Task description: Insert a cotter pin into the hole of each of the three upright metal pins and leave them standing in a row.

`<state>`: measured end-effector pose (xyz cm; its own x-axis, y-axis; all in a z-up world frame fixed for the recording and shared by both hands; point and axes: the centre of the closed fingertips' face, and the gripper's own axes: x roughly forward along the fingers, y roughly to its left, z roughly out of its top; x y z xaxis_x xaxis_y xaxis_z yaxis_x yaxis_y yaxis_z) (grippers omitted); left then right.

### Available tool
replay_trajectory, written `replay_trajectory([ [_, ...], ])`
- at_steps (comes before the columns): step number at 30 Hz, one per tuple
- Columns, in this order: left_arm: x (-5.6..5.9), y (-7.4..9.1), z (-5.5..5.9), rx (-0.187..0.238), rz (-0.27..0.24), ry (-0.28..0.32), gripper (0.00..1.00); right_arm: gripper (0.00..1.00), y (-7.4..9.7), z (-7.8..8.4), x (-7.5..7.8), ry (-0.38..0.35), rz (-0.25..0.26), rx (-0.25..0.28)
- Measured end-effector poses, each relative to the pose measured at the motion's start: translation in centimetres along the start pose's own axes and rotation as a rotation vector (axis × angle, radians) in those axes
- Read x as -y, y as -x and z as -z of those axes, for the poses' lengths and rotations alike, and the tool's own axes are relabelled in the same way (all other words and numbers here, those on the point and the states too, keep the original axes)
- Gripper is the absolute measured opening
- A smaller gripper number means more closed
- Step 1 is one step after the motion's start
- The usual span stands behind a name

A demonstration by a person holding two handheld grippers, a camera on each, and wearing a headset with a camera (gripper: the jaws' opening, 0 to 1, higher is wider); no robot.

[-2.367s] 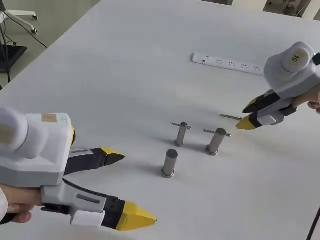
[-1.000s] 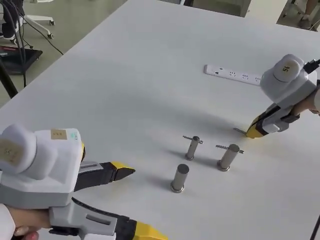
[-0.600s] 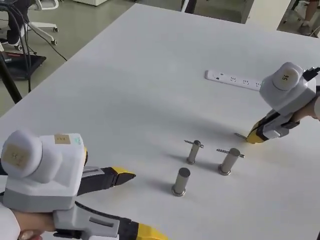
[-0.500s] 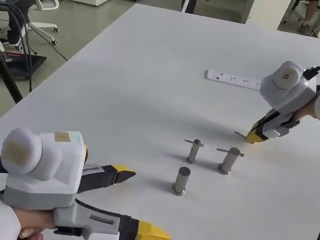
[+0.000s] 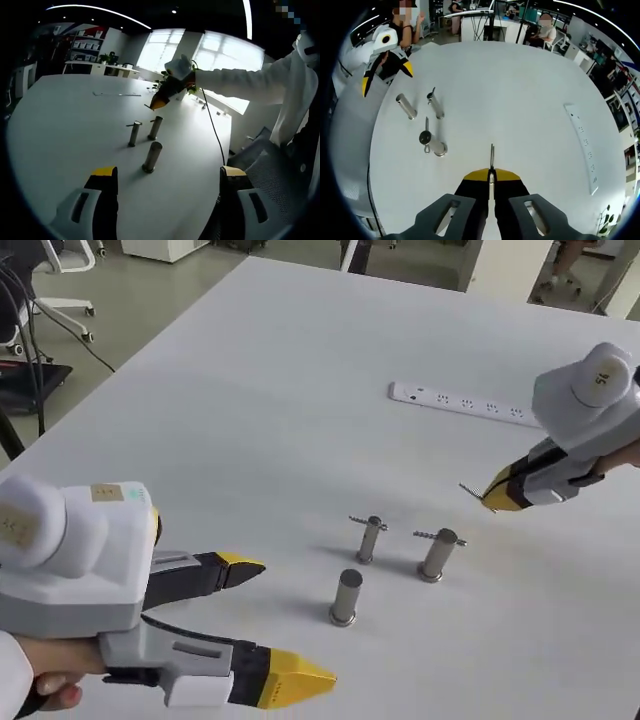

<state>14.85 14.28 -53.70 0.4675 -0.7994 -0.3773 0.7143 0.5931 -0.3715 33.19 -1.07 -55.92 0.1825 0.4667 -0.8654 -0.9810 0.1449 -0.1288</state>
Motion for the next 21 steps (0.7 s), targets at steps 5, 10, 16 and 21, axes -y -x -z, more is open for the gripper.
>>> replay_trajectory([
  [5, 0.2, -0.6, -1.4, 0.017, 0.008, 0.025, 0.82, 0.0, 1.6, -1.3, -1.1, 0.039, 0.029, 0.08],
  [10, 0.7, -1.1, -3.3, 0.054, 0.032, 0.029, 0.69, 0.0, 3.2, -2.6, -2.7, 0.057, 0.06, 0.142],
  [16, 0.8, -2.1, -4.7, 0.055, 0.024, 0.011, 0.65, 0.0, 4.7, -4.9, -4.1, 0.189, 0.134, 0.25],
  [21, 1.1, -2.9, -6.1, 0.073, 0.035, 0.036, 0.61, 0.0, 5.5, -6.2, -5.8, 0.241, 0.152, 0.297],
])
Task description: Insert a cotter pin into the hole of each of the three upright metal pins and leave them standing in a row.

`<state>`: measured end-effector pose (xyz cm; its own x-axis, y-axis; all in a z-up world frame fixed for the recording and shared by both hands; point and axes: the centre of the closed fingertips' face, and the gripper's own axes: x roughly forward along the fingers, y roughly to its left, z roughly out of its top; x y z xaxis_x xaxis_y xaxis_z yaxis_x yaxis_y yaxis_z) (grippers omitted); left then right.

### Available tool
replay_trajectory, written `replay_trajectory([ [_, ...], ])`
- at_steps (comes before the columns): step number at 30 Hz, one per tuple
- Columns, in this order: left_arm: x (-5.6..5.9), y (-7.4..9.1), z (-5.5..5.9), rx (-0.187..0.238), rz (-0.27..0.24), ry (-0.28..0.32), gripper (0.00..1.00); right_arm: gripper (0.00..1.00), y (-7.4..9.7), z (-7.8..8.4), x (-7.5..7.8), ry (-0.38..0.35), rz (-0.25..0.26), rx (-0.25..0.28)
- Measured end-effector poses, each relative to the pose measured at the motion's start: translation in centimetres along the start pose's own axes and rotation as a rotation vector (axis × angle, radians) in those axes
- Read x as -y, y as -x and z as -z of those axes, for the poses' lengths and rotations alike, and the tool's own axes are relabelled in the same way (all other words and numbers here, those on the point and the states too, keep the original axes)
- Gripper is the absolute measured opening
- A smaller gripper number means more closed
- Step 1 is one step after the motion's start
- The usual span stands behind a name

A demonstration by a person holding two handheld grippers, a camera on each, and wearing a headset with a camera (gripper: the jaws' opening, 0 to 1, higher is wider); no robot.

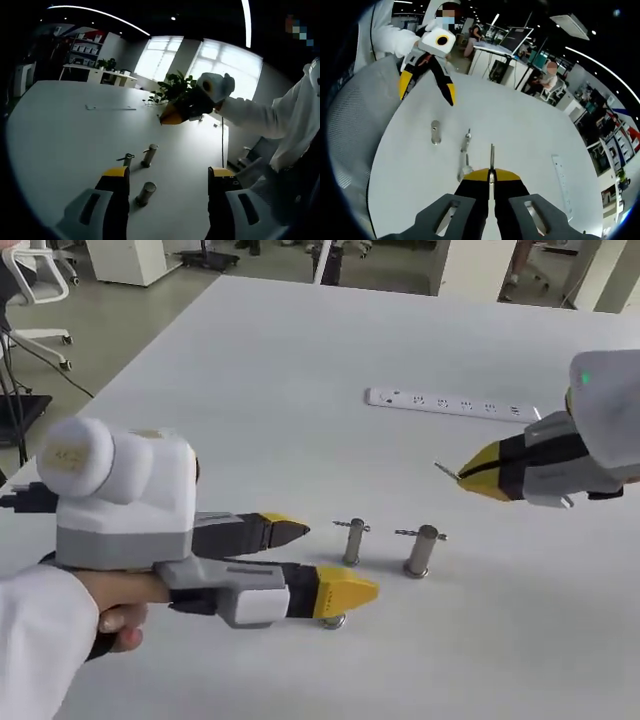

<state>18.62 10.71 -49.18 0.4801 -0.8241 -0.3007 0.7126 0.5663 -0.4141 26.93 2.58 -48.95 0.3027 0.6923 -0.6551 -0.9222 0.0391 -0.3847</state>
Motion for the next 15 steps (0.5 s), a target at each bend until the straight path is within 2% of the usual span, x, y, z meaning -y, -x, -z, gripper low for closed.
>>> replay_trajectory([
  [1, 0.0, -0.2, -0.2, 0.004, -0.001, 0.015, 0.6, 0.0, 0.1, -0.4, -0.2, -0.001, 0.006, 0.01],
  [3, -0.1, -0.6, -1.1, 0.04, -0.014, 0.038, 0.57, 0.0, 0.2, -1.1, -0.6, 0.009, 0.023, 0.028],
  [4, 0.1, -0.8, -1.8, 0.071, -0.009, 0.056, 0.55, 0.0, 0.3, -1.5, -0.9, 0.011, 0.028, 0.039],
  [6, 0.6, -1.1, -2.5, 0.098, 0.018, 0.105, 0.5, 0.0, 0.5, -2.1, -1.5, 0.014, 0.037, 0.055],
  [7, 0.6, -1.2, -2.9, 0.11, 0.015, 0.125, 0.47, 0.0, 0.5, -2.3, -1.7, 0.016, 0.041, 0.056],
  [12, 1.1, -2.0, -3.2, 0.094, 0.035, 0.14, 0.41, 0.0, 1.0, -3.1, -3.3, 0.039, 0.062, 0.067],
  [15, 1.6, -2.7, -2.8, 0.066, 0.053, 0.184, 0.4, 0.0, 1.1, -3.3, -4.2, 0.056, 0.061, 0.066],
])
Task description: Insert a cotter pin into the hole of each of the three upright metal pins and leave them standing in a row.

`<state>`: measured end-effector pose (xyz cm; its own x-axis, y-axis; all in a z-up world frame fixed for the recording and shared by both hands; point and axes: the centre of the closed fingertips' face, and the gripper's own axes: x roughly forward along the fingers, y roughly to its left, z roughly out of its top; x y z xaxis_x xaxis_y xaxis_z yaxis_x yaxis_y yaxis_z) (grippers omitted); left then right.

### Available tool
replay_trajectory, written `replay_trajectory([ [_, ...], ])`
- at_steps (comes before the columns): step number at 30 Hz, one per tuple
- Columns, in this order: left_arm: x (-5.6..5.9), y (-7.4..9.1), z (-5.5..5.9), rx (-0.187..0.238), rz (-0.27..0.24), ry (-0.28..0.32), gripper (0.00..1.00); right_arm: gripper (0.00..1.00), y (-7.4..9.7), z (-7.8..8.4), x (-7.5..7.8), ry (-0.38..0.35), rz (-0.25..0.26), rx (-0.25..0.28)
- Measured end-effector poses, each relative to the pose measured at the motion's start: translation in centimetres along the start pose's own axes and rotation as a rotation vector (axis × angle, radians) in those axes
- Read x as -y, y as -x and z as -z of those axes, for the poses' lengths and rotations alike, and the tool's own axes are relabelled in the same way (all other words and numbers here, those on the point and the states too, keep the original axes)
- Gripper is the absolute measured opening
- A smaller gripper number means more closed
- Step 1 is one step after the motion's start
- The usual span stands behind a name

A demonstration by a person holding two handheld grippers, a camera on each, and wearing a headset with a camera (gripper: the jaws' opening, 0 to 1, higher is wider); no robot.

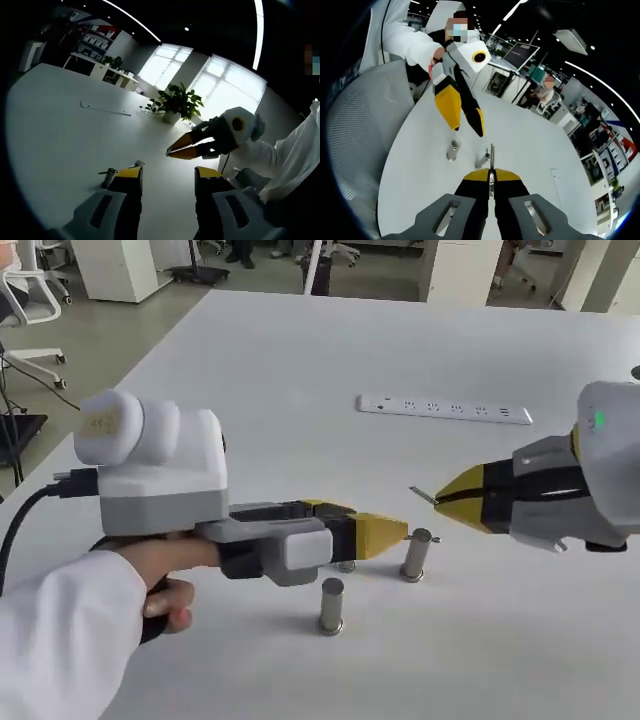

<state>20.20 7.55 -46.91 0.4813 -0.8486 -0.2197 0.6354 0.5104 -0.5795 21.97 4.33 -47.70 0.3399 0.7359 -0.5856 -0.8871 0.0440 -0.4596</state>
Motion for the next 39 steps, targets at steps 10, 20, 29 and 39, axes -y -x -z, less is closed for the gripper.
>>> replay_trajectory([
  [10, 1.0, -1.9, 0.8, -0.032, 0.027, 0.067, 0.29, 0.0, -0.2, -0.1, -1.9, 0.046, -0.022, -0.011],
  [20, 0.6, -2.4, 1.7, -0.092, 0.008, 0.077, 0.14, 0.0, -0.3, 0.1, -2.7, 0.079, -0.044, -0.008],
  [29, 0.8, -2.4, 2.2, -0.111, 0.022, 0.084, 0.06, 0.0, -0.5, 0.0, -3.2, 0.11, -0.052, -0.014],
  [39, 0.8, -2.1, 3.0, -0.147, 0.029, 0.043, 0.02, 0.0, -0.6, -0.1, -3.7, 0.134, -0.065, -0.021],
])
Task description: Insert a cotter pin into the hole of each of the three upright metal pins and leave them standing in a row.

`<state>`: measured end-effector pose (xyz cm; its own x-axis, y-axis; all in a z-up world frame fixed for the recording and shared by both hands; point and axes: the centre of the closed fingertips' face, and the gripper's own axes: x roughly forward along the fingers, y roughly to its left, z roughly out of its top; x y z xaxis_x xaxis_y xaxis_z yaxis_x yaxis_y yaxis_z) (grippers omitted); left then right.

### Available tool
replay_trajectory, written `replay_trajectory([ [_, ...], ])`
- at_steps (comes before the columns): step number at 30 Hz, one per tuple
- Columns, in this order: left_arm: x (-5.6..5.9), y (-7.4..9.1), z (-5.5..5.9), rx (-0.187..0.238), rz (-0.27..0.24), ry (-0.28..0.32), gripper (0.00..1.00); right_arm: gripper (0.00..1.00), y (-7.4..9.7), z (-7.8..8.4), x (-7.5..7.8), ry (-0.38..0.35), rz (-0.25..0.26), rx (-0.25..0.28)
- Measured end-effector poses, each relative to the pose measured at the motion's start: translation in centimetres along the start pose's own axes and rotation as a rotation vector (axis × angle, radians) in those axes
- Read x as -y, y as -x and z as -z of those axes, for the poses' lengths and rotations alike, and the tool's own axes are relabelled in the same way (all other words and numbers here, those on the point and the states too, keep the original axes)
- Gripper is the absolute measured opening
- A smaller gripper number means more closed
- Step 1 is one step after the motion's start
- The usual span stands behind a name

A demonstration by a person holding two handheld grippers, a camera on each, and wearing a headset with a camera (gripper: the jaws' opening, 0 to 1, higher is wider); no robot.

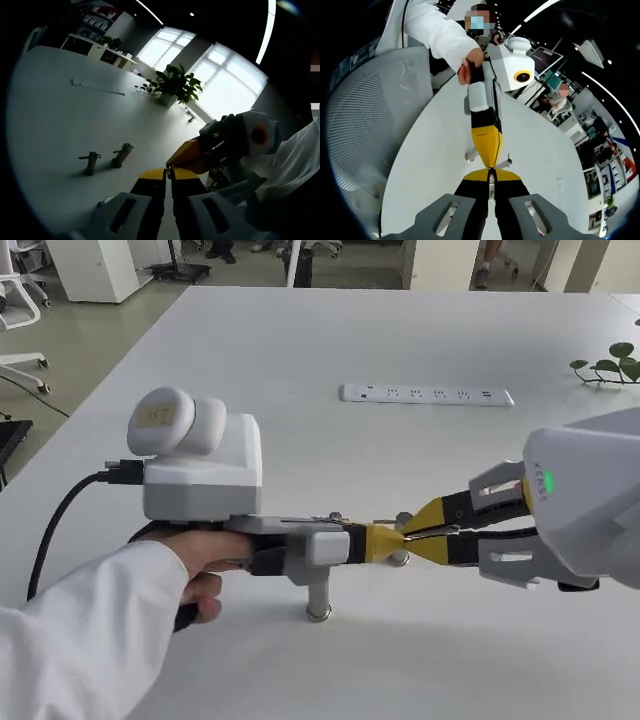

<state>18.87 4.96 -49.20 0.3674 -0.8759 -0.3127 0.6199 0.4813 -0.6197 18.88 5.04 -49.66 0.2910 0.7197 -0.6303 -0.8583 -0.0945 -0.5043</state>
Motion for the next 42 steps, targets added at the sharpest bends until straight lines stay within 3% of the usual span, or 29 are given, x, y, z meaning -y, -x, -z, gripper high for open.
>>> replay_trajectory([
  [8, -0.1, 0.1, 0.3, -0.014, 0.008, 0.076, 0.01, 0.0, 0.0, -0.1, -0.3, 0.012, -0.007, -0.008],
  [10, -0.1, 0.1, 0.3, -0.017, 0.005, 0.117, 0.01, 0.0, 0.0, -0.1, -0.3, 0.009, -0.007, -0.009],
  [12, -0.1, 0.2, 0.6, -0.035, -0.005, 0.203, 0.0, 0.0, -0.1, -0.1, -0.4, 0.007, -0.009, -0.01],
  [14, -0.3, 0.1, 0.5, -0.026, -0.009, 0.207, 0.0, 0.0, -0.2, -0.1, -0.5, 0.012, -0.007, -0.014],
  [27, -0.3, 0.4, 0.9, -0.057, -0.04, 0.078, 0.0, 0.0, -0.1, -0.2, -0.7, -0.012, -0.009, 0.007],
  [32, -0.8, 1.2, 1.2, -0.066, -0.051, 0.05, 0.0, 0.15, 0.2, 1.0, -0.2, -0.044, 0.007, -0.025],
  [34, -1.1, 1.8, 1.2, -0.07, -0.055, 0.015, 0.0, 0.17, 0.4, 1.7, -0.5, -0.099, -0.006, -0.045],
  [37, -1.1, 2.6, 1.4, -0.09, -0.041, -0.075, 0.0, 0.21, 0.4, 1.7, -1.3, -0.251, -0.062, -0.004],
  [38, -1.1, 2.7, 1.4, -0.091, -0.039, -0.088, 0.0, 0.22, 0.4, 1.7, -1.5, -0.27, -0.073, 0.0],
  [39, -0.8, 3.1, 1.4, -0.097, -0.024, -0.151, 0.0, 0.22, 0.3, 1.6, -1.5, -0.298, -0.08, 0.019],
  [42, -0.3, 3.7, 1.5, -0.109, -0.009, -0.239, 0.0, 0.2, 0.3, 1.8, -1.4, -0.343, -0.094, 0.03],
])
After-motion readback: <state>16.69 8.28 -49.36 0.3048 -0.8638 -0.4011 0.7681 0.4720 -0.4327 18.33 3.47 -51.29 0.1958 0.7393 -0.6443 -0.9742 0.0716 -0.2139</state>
